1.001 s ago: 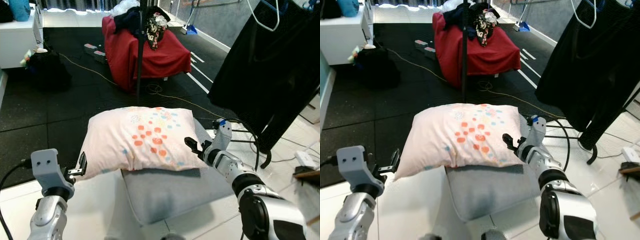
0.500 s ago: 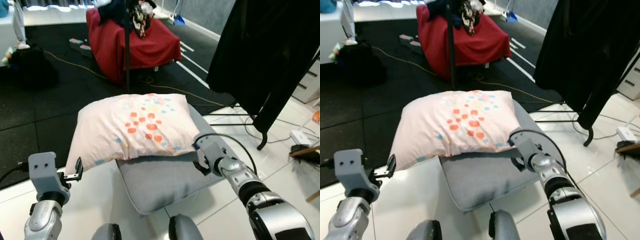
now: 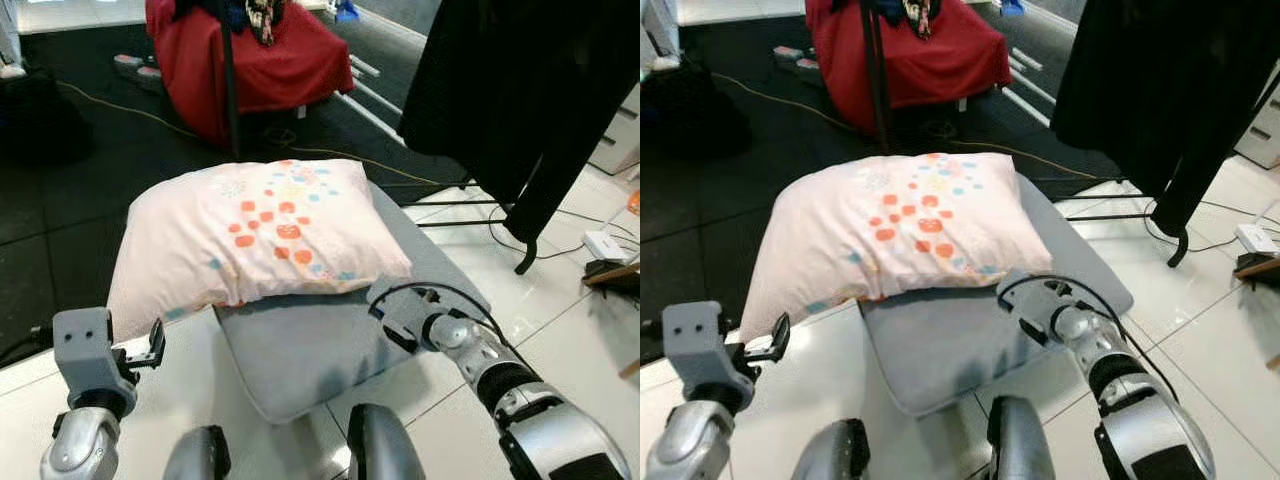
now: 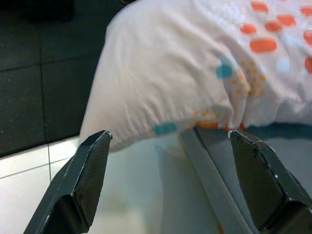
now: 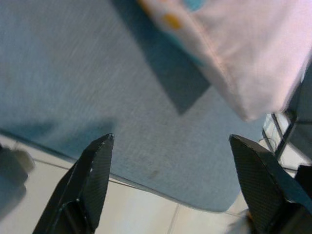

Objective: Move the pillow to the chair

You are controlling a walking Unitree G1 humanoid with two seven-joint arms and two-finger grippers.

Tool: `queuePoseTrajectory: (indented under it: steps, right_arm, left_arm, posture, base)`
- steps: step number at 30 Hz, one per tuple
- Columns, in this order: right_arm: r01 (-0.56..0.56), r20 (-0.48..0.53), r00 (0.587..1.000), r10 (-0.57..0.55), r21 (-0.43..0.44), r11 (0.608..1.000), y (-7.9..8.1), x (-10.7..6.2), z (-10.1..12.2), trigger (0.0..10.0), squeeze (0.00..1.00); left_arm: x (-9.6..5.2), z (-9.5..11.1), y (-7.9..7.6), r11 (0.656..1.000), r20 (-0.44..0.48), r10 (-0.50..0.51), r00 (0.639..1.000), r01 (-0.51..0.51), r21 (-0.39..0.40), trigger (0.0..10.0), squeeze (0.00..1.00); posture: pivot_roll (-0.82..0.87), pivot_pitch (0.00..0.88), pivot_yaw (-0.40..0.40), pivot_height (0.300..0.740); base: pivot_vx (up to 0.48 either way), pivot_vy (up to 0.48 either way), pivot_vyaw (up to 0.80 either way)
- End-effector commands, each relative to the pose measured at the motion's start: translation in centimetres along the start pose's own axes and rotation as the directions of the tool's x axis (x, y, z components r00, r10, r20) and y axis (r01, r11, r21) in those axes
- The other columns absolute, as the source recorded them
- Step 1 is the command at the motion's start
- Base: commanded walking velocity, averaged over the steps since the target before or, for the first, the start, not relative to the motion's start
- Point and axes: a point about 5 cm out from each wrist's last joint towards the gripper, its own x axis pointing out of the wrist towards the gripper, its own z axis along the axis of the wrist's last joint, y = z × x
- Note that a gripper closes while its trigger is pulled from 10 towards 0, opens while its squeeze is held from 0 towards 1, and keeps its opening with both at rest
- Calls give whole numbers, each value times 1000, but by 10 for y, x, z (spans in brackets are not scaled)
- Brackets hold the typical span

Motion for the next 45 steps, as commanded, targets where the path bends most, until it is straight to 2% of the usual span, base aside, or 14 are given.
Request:
queuePoseTrajectory:
  steps: [1,2,3,9,10,19,23,33,35,41,42,43,44,45]
  right_arm:
    - [-11,-2,1000,11,-59,998,3,-1,-3,10000,0]
    - [-9,9,1000,10,-139,990,3,0,0,10000,0]
    - [-9,9,1000,10,-139,990,3,0,0,10000,0]
    - [34,74,997,-12,-303,952,-2,1,13,10000,0]
    - [93,139,989,-46,-354,931,-8,1,26,10000,0]
    - [190,265,960,-90,-382,904,-17,0,50,10000,0]
    - [221,382,922,-59,-394,892,-16,1,82,10000,0]
    - [266,511,860,-9,-432,862,-17,-2,125,10000,0]
    - [294,539,842,2,-463,836,-22,-5,134,10000,0]
    - [354,541,841,-25,-513,782,-37,-9,132,10000,0]
    - [379,525,850,-54,-537,754,-45,-9,126,10000,0]
    - [379,525,850,-54,-537,754,-45,-9,126,10000,0]
    - [407,505,859,-87,-569,715,-53,-10,118,10000,0]
    - [407,505,859,-87,-569,715,-53,-10,118,10000,0]
  left_arm:
    - [-3,0,4,1000,-15,3,1000,-3,7,10000,0]
    - [-6,2,6,1000,-16,6,1000,-6,6,10000,0]
    - [-6,2,6,1000,-16,6,1000,-6,6,10000,0]
    - [-15,13,10,1000,-5,15,1000,-14,11,10000,0]
    - [-19,26,14,1000,21,21,1000,-21,16,10000,0]
    - [-26,49,18,999,63,27,998,-29,26,10000,0]
    - [-30,64,20,999,86,20,996,-24,37,10000,0]
    - [-40,84,24,998,111,21,994,-27,48,10000,0]
    - [-44,88,23,998,112,22,993,-27,50,10000,0]
    - [-51,94,21,998,99,19,995,-24,49,10000,0]
    - [-53,96,21,999,94,19,995,-23,48,10000,0]
    - [-53,96,21,999,94,19,995,-23,48,10000,0]
    - [-55,97,20,999,90,17,996,-21,47,10000,0]
    - [-55,97,20,999,90,17,996,-21,47,10000,0]
  posture:
    - [-1,202,-81,545]
    - [2,212,-76,540]
    - [2,212,-76,540]
    - [12,254,-59,525]
    - [19,286,-46,515]
    - [25,336,-26,495]
    - [33,370,-11,480]
    - [42,430,3,455]
    - [49,447,7,445]
    - [43,471,12,425]
    - [44,479,13,420]
    - [44,479,13,420]
    - [50,486,13,415]
    - [50,486,13,415]
  base:
    - [0,0,0]
    - [0,0,0]
    - [0,0,0]
    - [0,0,0]
    - [0,0,0]
    - [0,0,0]
    - [0,0,0]
    - [0,0,0]
    - [0,0,0]
    - [0,0,0]
    - [0,0,0]
    - [0,0,0]
    - [0,0,0]
    - [0,0,0]
